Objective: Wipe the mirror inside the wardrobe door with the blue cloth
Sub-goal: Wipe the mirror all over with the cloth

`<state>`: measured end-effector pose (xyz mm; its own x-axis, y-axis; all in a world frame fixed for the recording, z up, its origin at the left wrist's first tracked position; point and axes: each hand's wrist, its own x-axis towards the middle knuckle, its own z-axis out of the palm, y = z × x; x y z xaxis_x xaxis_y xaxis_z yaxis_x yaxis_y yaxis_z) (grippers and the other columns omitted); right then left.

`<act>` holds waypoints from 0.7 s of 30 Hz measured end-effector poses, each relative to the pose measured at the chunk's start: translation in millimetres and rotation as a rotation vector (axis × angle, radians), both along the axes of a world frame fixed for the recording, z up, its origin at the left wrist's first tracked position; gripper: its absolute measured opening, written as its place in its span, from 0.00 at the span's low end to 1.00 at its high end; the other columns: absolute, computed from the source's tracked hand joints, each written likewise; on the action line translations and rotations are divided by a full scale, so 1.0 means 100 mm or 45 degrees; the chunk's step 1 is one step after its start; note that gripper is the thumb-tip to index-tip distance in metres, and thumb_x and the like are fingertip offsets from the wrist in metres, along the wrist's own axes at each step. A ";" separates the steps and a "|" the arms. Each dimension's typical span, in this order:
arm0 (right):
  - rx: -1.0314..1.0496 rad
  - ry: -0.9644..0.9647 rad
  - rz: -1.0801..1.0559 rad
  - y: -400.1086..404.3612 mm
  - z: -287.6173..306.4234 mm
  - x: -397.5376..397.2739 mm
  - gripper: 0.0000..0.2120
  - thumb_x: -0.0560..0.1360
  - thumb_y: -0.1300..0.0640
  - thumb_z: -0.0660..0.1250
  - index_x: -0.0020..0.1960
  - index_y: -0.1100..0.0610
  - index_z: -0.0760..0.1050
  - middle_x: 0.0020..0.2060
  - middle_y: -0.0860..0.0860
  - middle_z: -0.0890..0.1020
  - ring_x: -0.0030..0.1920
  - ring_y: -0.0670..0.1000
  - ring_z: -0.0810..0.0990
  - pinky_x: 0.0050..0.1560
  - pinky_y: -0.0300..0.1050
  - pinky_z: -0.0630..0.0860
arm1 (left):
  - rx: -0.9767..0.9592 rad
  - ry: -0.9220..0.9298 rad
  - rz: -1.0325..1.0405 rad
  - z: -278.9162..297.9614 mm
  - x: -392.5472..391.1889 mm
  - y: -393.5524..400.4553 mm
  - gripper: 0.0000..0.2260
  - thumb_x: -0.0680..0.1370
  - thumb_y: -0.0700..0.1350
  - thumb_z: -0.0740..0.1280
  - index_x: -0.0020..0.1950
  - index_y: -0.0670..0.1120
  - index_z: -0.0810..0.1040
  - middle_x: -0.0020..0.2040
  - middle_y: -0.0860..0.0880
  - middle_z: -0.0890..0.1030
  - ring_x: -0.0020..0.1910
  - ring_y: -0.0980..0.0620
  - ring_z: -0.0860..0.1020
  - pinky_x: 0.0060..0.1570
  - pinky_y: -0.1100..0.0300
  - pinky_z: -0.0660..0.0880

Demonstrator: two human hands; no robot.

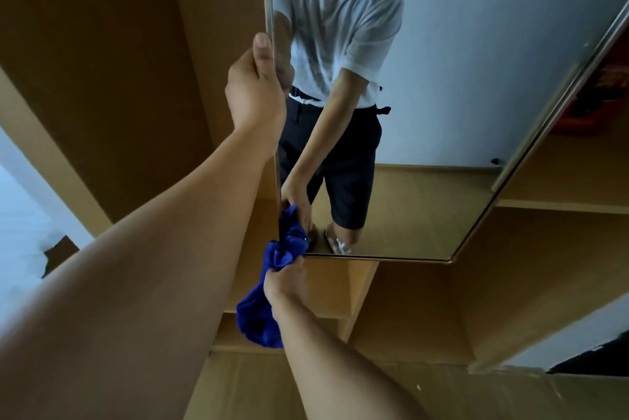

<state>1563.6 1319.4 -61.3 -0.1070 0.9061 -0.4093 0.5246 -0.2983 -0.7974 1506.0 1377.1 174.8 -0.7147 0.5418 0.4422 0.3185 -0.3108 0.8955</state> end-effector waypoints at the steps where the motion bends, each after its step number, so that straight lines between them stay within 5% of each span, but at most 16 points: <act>1: -0.010 0.025 -0.010 0.01 0.00 0.00 0.16 0.75 0.56 0.64 0.61 0.52 0.68 0.55 0.50 0.78 0.51 0.53 0.78 0.52 0.49 0.77 | -0.012 0.012 -0.002 -0.01 -0.01 0.00 0.20 0.82 0.56 0.52 0.35 0.51 0.72 0.30 0.56 0.79 0.35 0.56 0.79 0.43 0.56 0.79; 6: 0.040 0.135 -0.029 0.05 0.19 0.02 0.13 0.74 0.56 0.62 0.58 0.48 0.71 0.45 0.46 0.79 0.44 0.49 0.79 0.45 0.45 0.77 | -0.080 0.006 0.011 0.00 -0.04 0.03 0.20 0.82 0.57 0.51 0.41 0.48 0.75 0.34 0.54 0.80 0.34 0.62 0.79 0.41 0.62 0.78; 14: 0.309 0.270 -0.167 0.02 1.07 -0.05 0.12 0.73 0.59 0.65 0.55 0.52 0.70 0.46 0.46 0.77 0.52 0.52 0.78 0.48 0.45 0.76 | -0.291 0.008 -0.026 0.13 -0.04 -0.04 0.16 0.81 0.58 0.52 0.39 0.58 0.73 0.37 0.59 0.77 0.38 0.64 0.74 0.36 0.69 0.68; 21: 0.777 0.237 -0.145 -0.03 1.87 0.02 0.15 0.72 0.57 0.67 0.57 0.53 0.70 0.50 0.47 0.78 0.52 0.48 0.75 0.43 0.37 0.69 | -0.457 -0.158 -0.144 0.24 -0.07 -0.18 0.22 0.80 0.60 0.53 0.64 0.50 0.75 0.56 0.50 0.80 0.55 0.51 0.77 0.58 0.54 0.73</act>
